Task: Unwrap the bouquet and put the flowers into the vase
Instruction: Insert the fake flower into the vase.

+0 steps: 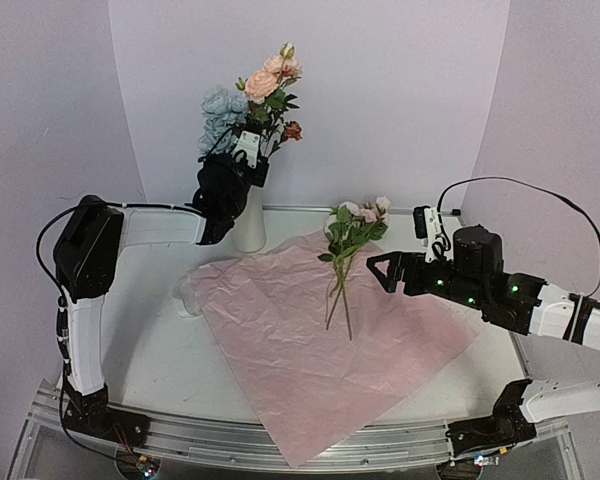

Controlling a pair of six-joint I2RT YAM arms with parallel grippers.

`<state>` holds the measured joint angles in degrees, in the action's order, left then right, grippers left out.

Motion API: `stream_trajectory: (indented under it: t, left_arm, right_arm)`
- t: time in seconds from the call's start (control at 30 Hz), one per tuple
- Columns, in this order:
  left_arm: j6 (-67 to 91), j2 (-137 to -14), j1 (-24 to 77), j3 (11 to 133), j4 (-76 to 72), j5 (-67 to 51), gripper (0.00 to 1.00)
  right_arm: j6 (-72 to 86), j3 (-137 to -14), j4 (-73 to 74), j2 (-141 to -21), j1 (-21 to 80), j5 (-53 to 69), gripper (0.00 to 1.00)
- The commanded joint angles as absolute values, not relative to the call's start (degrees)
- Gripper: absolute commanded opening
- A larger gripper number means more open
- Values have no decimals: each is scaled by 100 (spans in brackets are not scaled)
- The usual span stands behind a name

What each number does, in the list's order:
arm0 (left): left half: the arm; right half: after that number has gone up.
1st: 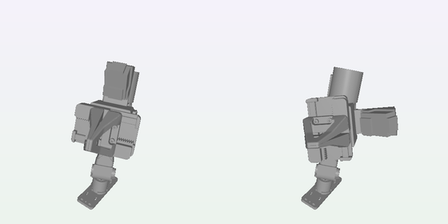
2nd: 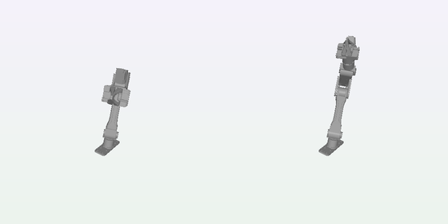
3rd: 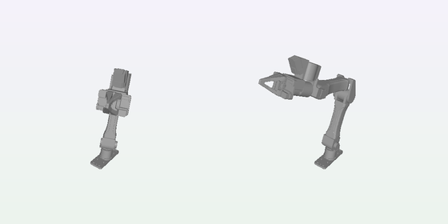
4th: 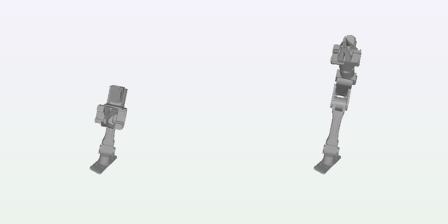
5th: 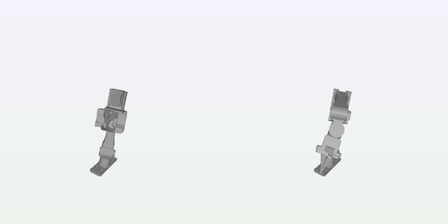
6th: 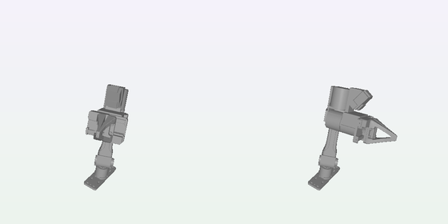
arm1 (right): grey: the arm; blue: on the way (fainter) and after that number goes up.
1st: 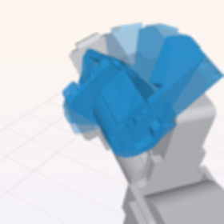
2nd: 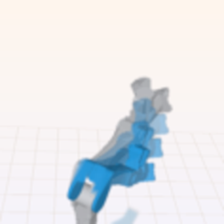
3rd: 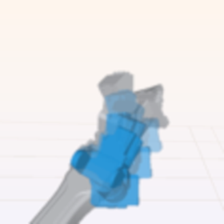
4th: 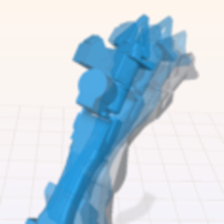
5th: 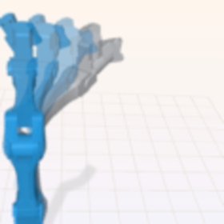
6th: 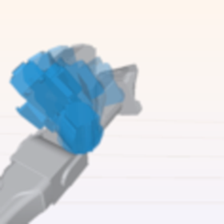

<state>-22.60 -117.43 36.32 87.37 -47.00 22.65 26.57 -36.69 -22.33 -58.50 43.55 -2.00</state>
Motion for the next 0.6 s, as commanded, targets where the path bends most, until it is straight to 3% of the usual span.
stream_trajectory:
  t: [0.0,0.03,0.13,0.2,0.57]
  left_arm:
    - [-1894,-11574,3604,8514,-4927,2712,6]
    - [-1879,-11563,3604,8461,-4927,2752,8]
    - [-1754,-11503,3610,8360,-4914,2872,34]
    - [-1674,-11414,3612,8300,-4905,2867,42]
    - [-1370,-10821,3826,7752,-4739,2968,53]
  right_arm:
    - [2582,-3688,-2368,-5857,4377,-256,98]
    - [2587,-3694,-2369,-5870,4377,-251,98]
    - [2592,-3715,-2370,-5918,4377,-227,98]
    - [2607,-3729,-2373,-5950,4377,-214,98]
    - [2626,-3788,-2381,-6073,4377,-150,98]
